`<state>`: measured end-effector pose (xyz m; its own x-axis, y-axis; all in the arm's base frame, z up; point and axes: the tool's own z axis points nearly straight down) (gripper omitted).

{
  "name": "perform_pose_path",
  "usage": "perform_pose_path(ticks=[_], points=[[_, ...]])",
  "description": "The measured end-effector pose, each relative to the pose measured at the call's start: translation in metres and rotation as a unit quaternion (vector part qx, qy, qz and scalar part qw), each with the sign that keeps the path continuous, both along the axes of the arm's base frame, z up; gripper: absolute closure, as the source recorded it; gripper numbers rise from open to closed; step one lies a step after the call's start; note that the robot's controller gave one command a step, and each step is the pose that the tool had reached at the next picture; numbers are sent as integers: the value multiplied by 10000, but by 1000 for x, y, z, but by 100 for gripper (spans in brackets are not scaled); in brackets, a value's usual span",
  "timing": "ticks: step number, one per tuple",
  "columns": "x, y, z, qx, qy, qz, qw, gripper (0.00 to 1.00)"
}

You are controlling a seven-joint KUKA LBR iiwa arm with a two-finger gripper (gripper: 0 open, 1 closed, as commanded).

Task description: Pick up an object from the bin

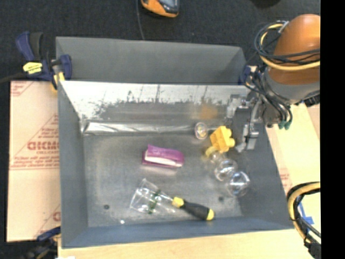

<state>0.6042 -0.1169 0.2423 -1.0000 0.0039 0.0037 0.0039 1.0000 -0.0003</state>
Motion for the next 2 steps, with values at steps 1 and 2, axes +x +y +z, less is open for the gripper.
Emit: perform_pose_path(ticks=[1, 2], points=[[2, 1, 4, -7, -38, 14, 10000, 0], [-4, 19, -56, -6, -64, -442, 9990, 0]])
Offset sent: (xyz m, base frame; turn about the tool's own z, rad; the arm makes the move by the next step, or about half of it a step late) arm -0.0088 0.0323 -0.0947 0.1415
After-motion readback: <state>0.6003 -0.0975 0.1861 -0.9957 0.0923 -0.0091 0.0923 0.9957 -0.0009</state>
